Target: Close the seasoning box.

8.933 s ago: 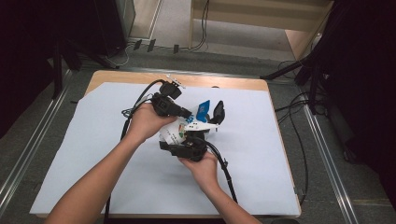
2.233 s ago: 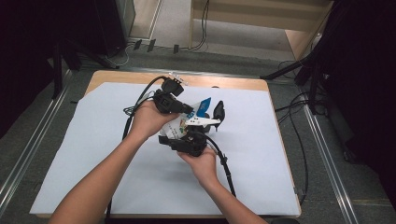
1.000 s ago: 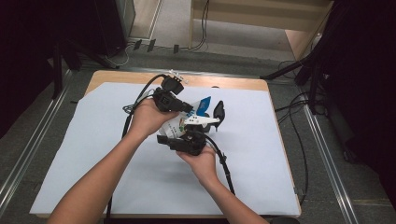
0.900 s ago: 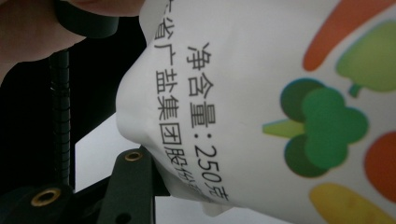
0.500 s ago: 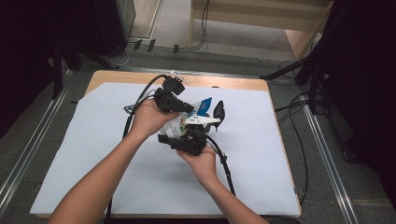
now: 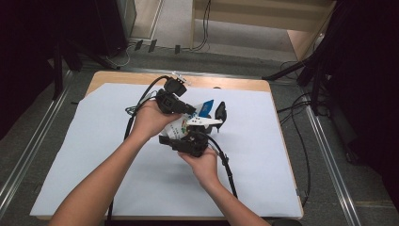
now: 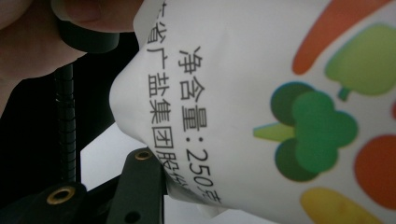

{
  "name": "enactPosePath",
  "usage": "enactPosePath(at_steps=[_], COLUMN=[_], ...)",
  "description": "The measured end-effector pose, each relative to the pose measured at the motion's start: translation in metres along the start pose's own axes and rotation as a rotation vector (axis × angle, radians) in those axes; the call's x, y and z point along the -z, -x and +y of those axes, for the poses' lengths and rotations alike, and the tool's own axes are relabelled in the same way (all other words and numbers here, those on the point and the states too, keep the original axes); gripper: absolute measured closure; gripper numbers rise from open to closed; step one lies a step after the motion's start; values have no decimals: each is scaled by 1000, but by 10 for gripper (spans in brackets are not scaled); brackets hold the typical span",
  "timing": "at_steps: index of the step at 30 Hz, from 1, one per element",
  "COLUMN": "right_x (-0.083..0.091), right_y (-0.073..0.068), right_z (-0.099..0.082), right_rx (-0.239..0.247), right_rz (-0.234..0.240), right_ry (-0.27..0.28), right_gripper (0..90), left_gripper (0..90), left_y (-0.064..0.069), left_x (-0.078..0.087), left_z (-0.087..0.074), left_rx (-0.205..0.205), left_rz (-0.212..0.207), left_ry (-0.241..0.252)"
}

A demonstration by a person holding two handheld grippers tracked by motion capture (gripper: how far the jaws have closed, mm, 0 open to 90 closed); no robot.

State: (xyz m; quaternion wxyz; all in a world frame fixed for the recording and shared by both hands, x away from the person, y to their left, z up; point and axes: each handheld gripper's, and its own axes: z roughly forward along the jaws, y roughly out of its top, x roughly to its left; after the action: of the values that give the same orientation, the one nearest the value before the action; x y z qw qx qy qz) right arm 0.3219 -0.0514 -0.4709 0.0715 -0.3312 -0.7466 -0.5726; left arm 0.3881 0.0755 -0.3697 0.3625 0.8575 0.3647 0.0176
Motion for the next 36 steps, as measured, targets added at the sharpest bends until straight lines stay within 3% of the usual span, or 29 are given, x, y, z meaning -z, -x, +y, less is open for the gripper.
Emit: enactPosePath(at_steps=[20,27,36], right_x=[0,-1,0], right_y=[0,-2,-1], right_z=[0,0,0], right_rx=[12,27,19], right_rz=[-8,-11,-12], right_ry=[-3,-3,1], right_gripper=[626,587,624], left_gripper=[900,900,900], left_y=[0,0,1], left_x=[-1,0,-1], left_z=[0,0,1], left_rx=[-5,-2,-8], left_rz=[3,6,1], left_ry=[-5,-3,-3])
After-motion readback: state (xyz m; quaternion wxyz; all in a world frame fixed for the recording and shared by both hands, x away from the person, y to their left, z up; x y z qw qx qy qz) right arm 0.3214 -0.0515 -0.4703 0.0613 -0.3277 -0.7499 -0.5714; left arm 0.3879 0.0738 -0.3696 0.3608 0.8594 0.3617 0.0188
